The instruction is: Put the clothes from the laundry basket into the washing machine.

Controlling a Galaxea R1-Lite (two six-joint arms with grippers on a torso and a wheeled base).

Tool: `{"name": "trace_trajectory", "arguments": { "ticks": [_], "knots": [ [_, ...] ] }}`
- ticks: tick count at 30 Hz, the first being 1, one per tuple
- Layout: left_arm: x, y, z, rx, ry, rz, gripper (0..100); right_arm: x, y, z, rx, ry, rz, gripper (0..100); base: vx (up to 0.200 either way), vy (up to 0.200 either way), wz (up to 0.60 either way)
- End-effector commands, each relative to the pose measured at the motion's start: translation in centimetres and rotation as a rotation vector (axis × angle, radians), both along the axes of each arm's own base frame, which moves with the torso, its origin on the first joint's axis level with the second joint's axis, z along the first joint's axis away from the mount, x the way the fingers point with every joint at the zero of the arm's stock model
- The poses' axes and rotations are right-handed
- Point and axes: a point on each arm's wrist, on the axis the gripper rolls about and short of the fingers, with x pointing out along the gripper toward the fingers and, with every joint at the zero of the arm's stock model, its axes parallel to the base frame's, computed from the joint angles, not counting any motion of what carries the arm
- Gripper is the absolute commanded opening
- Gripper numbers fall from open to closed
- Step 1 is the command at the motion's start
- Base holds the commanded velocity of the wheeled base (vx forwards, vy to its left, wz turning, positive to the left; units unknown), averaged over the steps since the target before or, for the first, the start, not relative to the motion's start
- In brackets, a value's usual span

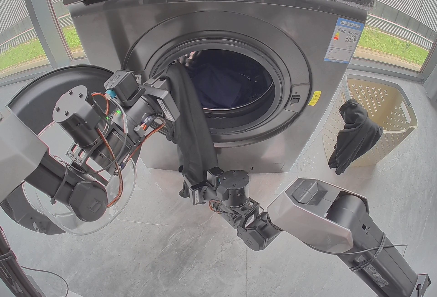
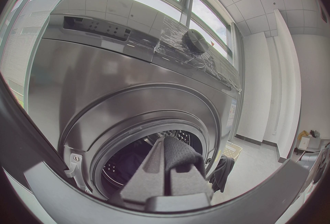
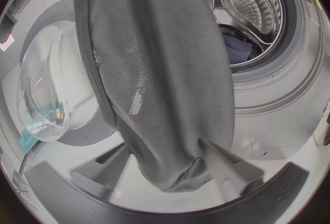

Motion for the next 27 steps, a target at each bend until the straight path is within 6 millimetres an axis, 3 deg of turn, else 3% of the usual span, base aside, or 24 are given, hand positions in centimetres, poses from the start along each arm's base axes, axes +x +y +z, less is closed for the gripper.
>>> {"name": "trace_trajectory", "arguments": {
  "ticks": [1, 5, 10, 17, 19, 21, 27],
  "knots": [
    [0.0, 0.0, 0.0, -0.001, -0.001, 0.0, 0, 0.4, -0.3, -0.5, -0.002, 0.004, -0.011, 0, 0.0, 0.0, 0.0],
    [0.1, 0.2, 0.0, 0.0, 0.0, 0.005, 0, 0.1, -0.4, -0.3, 0.0, 0.008, -0.009, 0, 0.0, 0.0, 0.0],
    [0.3, 0.6, -0.1, -0.002, 0.003, 0.017, 0, -1.8, -2.6, 2.7, -0.017, 0.019, -0.011, 0, 0.0, 0.0, 0.0],
    [1.0, 2.0, -0.2, -0.004, 0.011, 0.061, 0, -5.3, -8.9, 8.2, -0.046, 0.005, -0.017, 0, 0.0, 0.0, 0.0],
    [1.0, 2.2, -0.3, -0.004, 0.013, 0.064, 0, -5.5, -9.7, 8.9, -0.04, -0.001, -0.014, 0, 0.0, 0.0, 0.0],
    [1.0, 2.6, -0.2, -0.005, 0.01, 0.073, 0, -6.2, -12.5, 10.6, -0.014, -0.031, -0.027, 0, 0.0, 0.0, 0.0],
    [-0.7, 3.8, 1.0, -0.012, 0.002, 0.08, 0, -9.0, -16.6, 13.9, 0.035, -0.085, -0.036, 0, 0.0, 0.0, 0.0]
  ]
}}
